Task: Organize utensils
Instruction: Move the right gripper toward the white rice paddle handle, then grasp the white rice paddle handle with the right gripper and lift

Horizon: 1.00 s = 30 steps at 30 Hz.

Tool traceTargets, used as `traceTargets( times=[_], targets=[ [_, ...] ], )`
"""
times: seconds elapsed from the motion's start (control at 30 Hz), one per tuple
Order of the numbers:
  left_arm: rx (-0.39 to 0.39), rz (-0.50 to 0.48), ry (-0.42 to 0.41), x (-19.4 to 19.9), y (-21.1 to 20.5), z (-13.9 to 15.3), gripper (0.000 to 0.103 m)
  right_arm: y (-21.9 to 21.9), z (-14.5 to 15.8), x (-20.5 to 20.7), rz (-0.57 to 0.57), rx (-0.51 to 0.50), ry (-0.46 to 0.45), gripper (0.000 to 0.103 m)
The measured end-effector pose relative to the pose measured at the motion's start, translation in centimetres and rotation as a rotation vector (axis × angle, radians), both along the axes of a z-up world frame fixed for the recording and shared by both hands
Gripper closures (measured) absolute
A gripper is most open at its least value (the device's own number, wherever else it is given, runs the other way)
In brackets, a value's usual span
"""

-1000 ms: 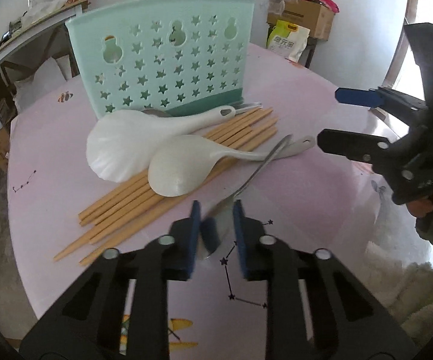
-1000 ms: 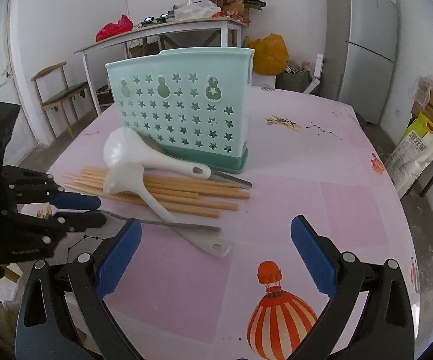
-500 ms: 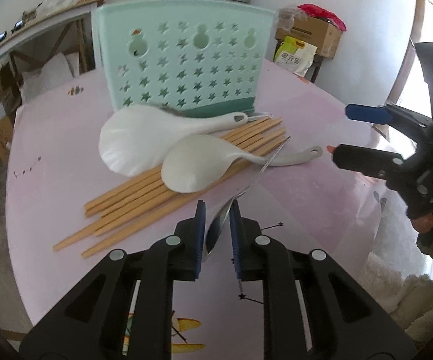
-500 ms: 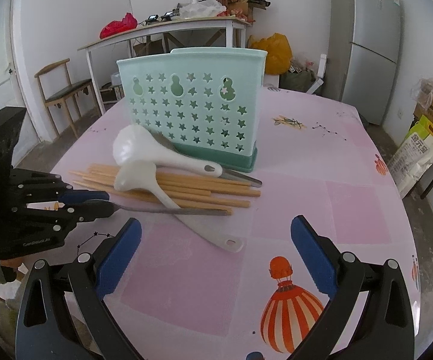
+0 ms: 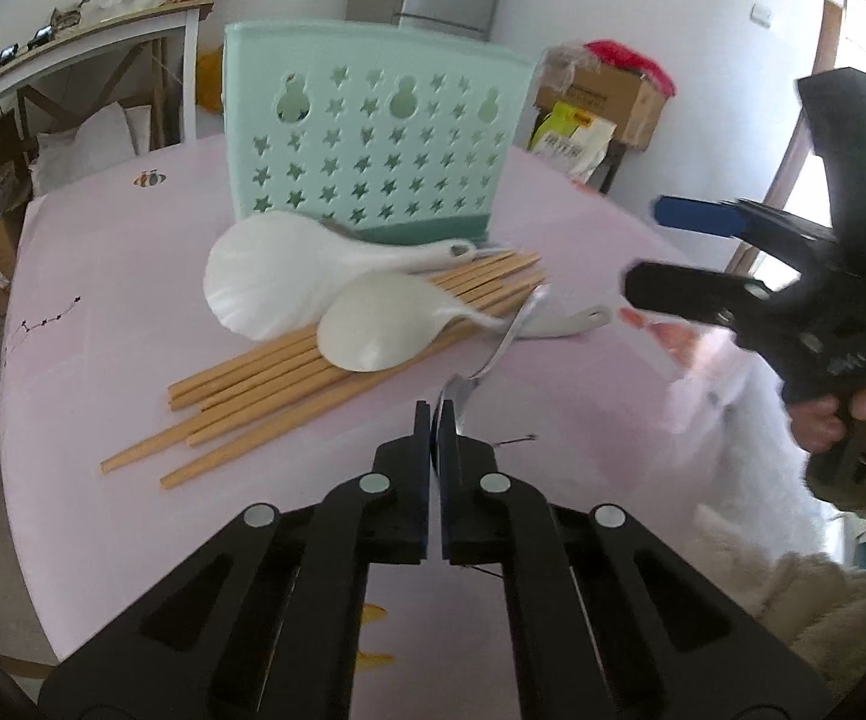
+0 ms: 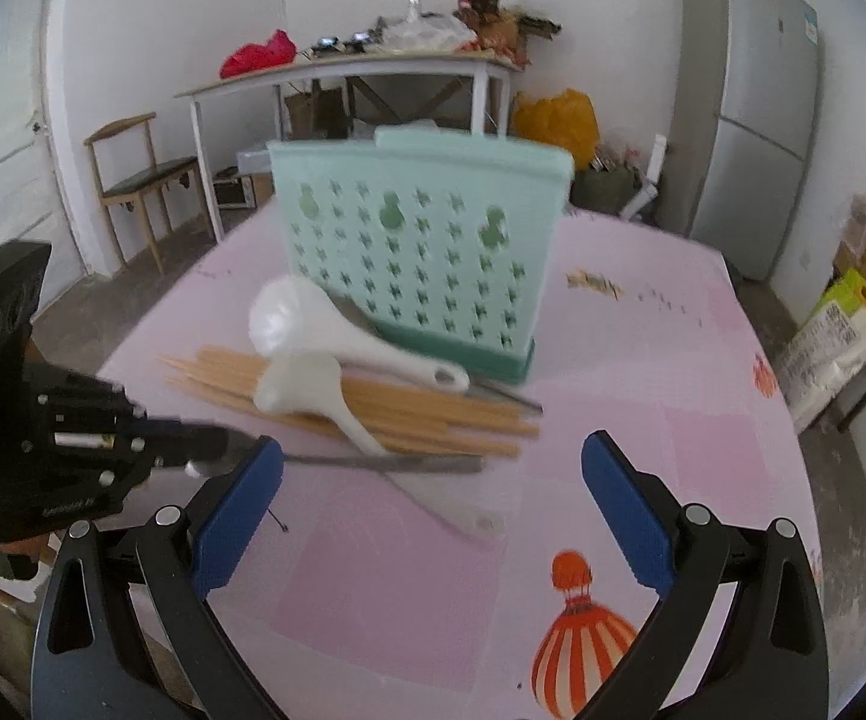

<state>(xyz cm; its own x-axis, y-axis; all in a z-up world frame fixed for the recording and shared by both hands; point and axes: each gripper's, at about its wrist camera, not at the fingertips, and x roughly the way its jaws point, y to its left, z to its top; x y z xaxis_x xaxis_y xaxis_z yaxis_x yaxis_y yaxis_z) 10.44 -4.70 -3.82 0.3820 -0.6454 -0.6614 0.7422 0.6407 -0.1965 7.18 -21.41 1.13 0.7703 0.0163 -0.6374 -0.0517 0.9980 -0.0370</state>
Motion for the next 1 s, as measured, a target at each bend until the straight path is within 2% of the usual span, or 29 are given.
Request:
traceTargets(
  times=[0.17,0.27,0.33,0.43,0.5,0.63,0.7,0.83,0.87,1.0],
  targets=[
    [-0.041,0.013,0.02,-1.4,2.4,1.2,0.102,0.3,2.4,0.4,0.05,-0.006,-0.072,0.012],
    [-0.063,0.044,0.046,-2.2,4.7,1.8,0.102,0.6,2.6,1.2,0.095,-0.008,-0.073,0.021],
    [-0.073,0.079,0.06,-2.7,6.5,2.1,0.102,1.2,1.8,2.0,0.147,-0.028,-0.039,0.031],
    [-0.062,0.132,0.063,-3.4,8.7,2.4,0.102,2.2,-0.5,4.0,0.247,-0.073,0.071,0.047],
    [-0.063,0.155,0.069,-3.7,9.9,2.5,0.102,2.8,-1.7,4.9,0.299,-0.081,0.128,0.053],
    [-0.051,0.191,0.064,-4.3,11.5,2.7,0.102,4.1,-3.6,6.8,0.38,-0.16,0.208,0.064],
    [-0.05,0.204,0.057,-4.6,12.0,2.9,0.102,4.5,-4.2,7.3,0.406,-0.197,0.227,0.068],
    [-0.059,0.221,0.049,-4.9,12.6,2.9,0.102,5.2,-4.7,7.8,0.432,-0.261,0.249,0.086],
    [-0.062,0.225,0.047,-5.0,12.8,3.0,0.102,5.3,-4.8,7.8,0.435,-0.271,0.246,0.087],
    [-0.072,0.238,0.043,-5.3,13.1,3.3,0.102,5.1,-4.5,7.4,0.429,-0.268,0.224,0.098]
  ],
)
